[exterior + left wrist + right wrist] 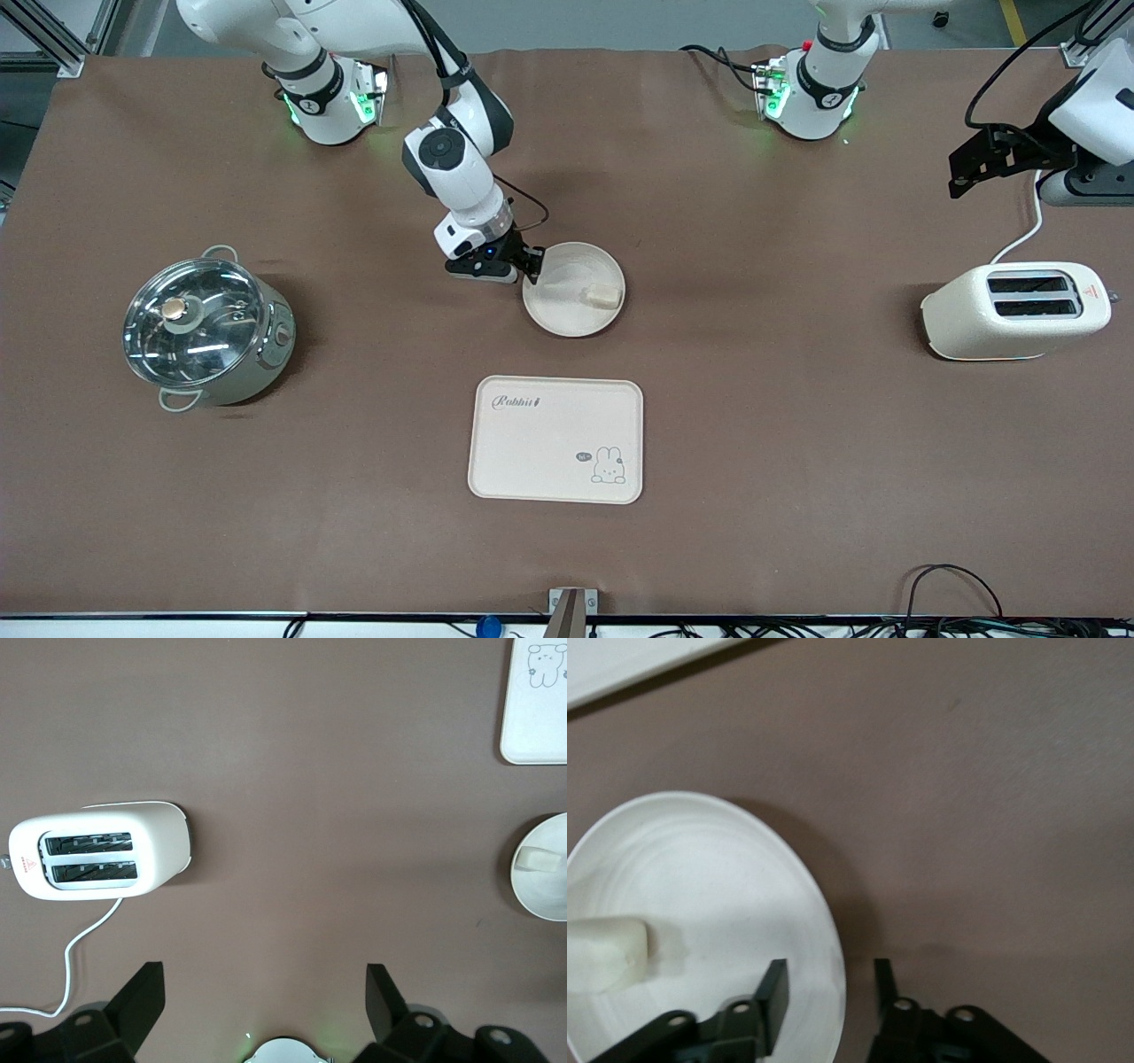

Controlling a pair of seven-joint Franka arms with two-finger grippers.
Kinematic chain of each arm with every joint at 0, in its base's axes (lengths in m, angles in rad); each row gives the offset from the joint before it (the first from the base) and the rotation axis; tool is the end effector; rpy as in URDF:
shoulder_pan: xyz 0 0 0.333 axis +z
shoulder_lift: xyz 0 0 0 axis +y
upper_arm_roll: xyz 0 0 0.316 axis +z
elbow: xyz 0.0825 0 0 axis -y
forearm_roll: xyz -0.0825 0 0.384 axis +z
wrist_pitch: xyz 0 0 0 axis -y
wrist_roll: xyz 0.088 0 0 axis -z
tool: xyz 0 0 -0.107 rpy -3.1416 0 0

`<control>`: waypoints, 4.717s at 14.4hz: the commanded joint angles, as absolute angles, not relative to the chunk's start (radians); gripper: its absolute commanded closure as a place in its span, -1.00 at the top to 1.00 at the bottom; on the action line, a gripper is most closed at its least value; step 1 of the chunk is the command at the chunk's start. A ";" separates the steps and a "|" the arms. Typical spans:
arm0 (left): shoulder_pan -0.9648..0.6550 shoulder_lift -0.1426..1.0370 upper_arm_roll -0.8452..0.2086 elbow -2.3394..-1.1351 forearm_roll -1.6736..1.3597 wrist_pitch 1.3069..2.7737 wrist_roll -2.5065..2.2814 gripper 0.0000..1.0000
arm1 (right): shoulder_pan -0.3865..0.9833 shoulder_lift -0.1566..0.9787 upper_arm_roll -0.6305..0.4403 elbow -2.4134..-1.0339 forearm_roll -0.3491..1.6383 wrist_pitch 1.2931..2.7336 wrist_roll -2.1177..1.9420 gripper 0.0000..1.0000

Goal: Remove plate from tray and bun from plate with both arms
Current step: 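Release the plate with the right gripper while the left gripper reaches the bun, then lower the left gripper onto the white bun and close on it, then lift the bun off the plate and carry it toward the toaster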

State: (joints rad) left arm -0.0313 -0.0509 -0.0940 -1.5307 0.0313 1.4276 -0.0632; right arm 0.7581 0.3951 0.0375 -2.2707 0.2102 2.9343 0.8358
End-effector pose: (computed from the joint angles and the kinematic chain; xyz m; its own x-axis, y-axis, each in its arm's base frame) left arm 0.5198 -0.0632 0.6583 0.9971 -0.0571 -0.0499 -0.0591 -0.9975 -0.0392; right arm 0.4006 0.3900 0.2088 0.9635 -0.2530 0.0880 -0.2228 -0.9393 -0.2610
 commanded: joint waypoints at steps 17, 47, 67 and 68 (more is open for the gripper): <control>-0.454 0.448 -0.144 -1.534 -0.003 1.954 -1.169 1.00 | 0.355 -0.069 -0.258 -1.852 0.019 1.739 0.355 1.00; -0.693 0.703 -0.141 -1.672 0.048 2.278 -2.005 0.13 | 0.037 -0.152 -0.092 -1.646 -0.043 1.548 0.032 1.00; -0.301 0.696 -0.095 -1.528 0.212 2.177 -1.592 -0.40 | 0.034 -0.190 -0.098 -1.632 -0.040 1.451 0.011 1.00; -0.279 0.709 -0.095 -1.531 0.215 2.178 -1.580 -0.30 | 0.034 -0.189 -0.097 -1.631 -0.043 1.456 0.009 1.00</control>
